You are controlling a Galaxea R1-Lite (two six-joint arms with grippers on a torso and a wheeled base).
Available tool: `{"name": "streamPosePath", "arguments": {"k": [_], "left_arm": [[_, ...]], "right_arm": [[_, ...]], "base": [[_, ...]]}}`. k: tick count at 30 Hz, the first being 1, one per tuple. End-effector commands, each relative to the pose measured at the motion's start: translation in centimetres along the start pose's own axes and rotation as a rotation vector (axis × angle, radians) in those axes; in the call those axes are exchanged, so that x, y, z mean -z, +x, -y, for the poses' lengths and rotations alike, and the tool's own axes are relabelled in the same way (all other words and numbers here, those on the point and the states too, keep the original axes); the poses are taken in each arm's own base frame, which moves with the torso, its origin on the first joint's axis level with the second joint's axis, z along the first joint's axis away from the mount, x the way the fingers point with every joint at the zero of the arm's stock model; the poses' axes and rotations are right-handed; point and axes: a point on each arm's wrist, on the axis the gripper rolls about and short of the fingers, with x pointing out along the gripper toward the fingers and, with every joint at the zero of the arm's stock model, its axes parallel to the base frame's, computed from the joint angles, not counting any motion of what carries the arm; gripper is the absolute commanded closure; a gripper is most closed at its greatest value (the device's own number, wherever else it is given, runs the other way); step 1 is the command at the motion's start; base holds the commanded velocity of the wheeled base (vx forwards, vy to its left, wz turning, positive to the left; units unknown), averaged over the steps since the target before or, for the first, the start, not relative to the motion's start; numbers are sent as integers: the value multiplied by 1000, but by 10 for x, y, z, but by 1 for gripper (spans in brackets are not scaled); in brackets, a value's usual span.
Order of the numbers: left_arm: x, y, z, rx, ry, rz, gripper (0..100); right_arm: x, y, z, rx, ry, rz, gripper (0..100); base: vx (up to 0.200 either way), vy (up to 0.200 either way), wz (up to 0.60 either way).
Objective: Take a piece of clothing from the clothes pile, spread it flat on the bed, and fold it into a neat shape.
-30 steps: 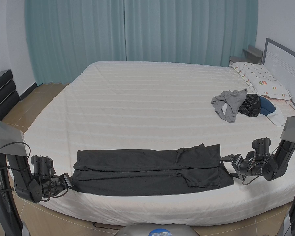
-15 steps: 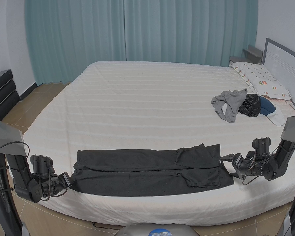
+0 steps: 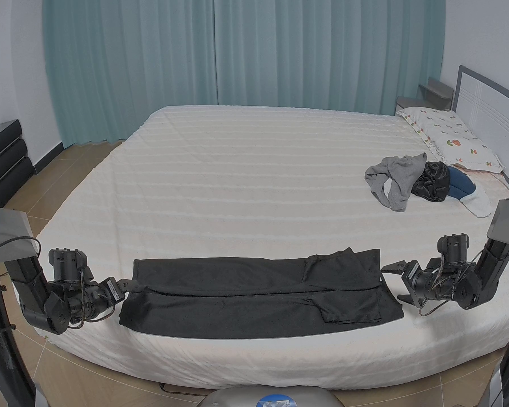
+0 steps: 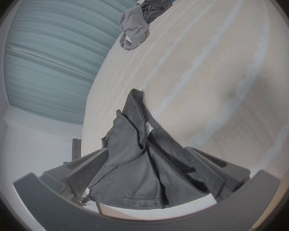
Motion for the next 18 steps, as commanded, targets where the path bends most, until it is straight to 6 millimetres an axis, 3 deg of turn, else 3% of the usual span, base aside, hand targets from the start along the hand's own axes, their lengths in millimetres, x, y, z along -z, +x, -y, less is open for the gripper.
{"name": "streamPosePath", "arguments": {"k": [1,8,12,18], "left_arm": [[-18,-9,12,43,7,24,0],[-20,4,23,52,26,-32,0],[-10,26,21,41,30,-79,0],[3,42,18,31,39,-124,0]], "right_arm": [[-1,1,0,-1,0,0,0],[0,0,0,0,0,-1,0],[0,0,1,1,1,0,0],[0,1,1,1,1,-4,0]], "base": [[0,0,0],[0,0,0],[0,0,0],[0,0,0]]}}
